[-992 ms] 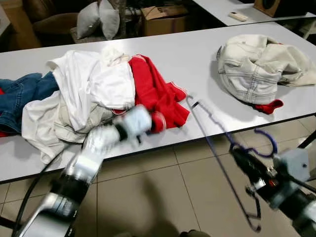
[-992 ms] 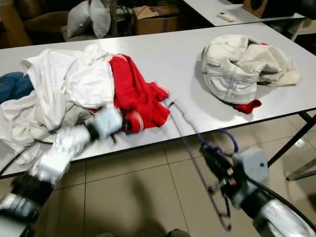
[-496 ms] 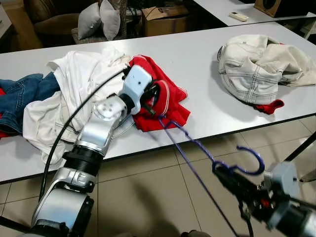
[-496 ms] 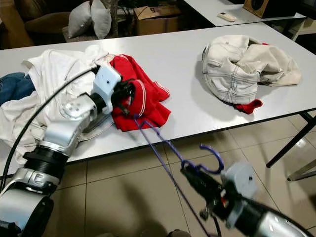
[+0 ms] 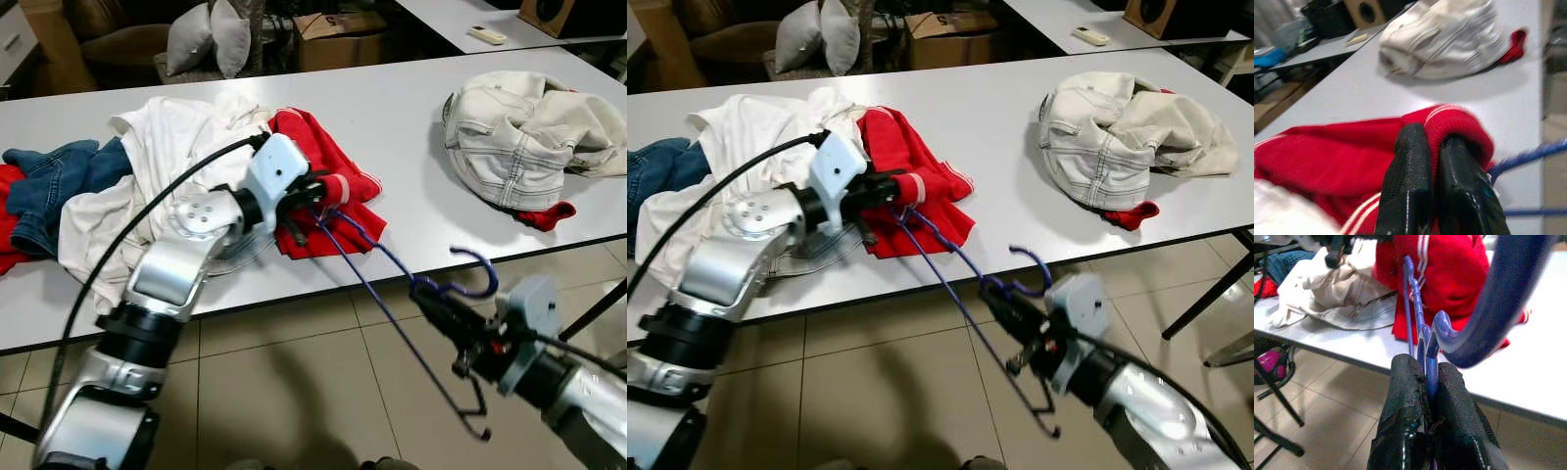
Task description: Hang hanger
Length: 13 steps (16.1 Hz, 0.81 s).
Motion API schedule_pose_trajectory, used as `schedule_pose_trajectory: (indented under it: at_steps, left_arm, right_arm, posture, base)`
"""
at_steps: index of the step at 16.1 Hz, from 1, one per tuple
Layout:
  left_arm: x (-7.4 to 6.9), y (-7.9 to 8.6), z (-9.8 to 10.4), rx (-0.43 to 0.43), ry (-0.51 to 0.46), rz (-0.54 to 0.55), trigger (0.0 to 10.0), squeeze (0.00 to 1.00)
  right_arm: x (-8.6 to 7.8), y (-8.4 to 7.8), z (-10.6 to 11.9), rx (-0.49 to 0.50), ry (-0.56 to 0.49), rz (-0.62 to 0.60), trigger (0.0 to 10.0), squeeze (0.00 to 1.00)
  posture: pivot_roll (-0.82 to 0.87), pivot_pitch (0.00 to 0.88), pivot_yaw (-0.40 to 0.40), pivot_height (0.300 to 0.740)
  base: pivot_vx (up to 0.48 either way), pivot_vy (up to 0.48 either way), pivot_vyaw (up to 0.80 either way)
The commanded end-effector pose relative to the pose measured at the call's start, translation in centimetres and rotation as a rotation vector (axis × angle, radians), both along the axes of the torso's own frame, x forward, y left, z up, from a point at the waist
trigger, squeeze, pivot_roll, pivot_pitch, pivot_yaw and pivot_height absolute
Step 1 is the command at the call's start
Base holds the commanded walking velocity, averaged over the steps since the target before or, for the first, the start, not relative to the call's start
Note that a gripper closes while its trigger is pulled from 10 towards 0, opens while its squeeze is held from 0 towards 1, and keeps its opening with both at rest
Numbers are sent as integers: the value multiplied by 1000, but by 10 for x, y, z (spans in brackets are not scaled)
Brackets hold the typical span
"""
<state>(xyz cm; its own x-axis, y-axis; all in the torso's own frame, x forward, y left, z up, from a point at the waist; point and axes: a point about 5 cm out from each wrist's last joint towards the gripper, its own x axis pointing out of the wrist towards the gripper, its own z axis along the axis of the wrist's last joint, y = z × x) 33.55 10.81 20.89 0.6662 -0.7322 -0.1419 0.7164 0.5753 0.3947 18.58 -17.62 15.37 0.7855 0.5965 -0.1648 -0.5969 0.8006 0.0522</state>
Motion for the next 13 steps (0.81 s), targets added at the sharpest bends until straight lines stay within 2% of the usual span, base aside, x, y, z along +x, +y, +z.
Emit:
schedule_pose_trajectory:
  at_steps: [1, 3, 5, 7, 8, 10, 11, 13]
  left_arm:
    - [1, 5, -1, 52, -23, 37, 0, 0]
    - [8, 19, -3, 133, -68, 125, 0, 0]
    - [13, 29, 1, 175, -97, 172, 0, 0]
    - [19, 38, 10, 214, -124, 181, 0, 0]
    - [21, 38, 16, 199, -128, 172, 0, 0]
    - [21, 33, 23, 142, -115, 149, 0, 0]
    - [23, 23, 24, 119, -102, 135, 0, 0]
    - [29, 14, 23, 96, -82, 154, 0, 0]
  right_arm:
    - [3, -7, 4, -18, -35, -45, 10000, 0]
    - [1, -15, 7, -42, -47, -66, 10000, 0]
    - [2, -33, 16, -80, -88, -136, 10000, 0]
    - [7, -62, 43, -94, -214, -260, 10000, 0]
    - [10, -69, 53, -76, -255, -297, 10000, 0]
    - [7, -65, 55, -52, -245, -254, 10000, 0]
    - [-3, -48, 46, -49, -168, -116, 10000, 0]
    - [-13, -36, 36, -38, -88, -23, 10000, 0]
  posture:
    - [-81, 0, 23, 740]
    - [-85, 0, 24, 740]
    - [-91, 0, 30, 740]
    - [-100, 0, 39, 740]
    - [-100, 0, 39, 740]
    - [-97, 0, 37, 740]
    - [-99, 0, 37, 740]
    - [-101, 0, 37, 740]
  base:
    - [0, 0, 0]
    - [0, 0, 0]
    - [0, 0, 0]
    - [0, 0, 0]
    - [0, 0, 0]
    - [0, 0, 0]
    - [0, 0, 0]
    - [0, 0, 0]
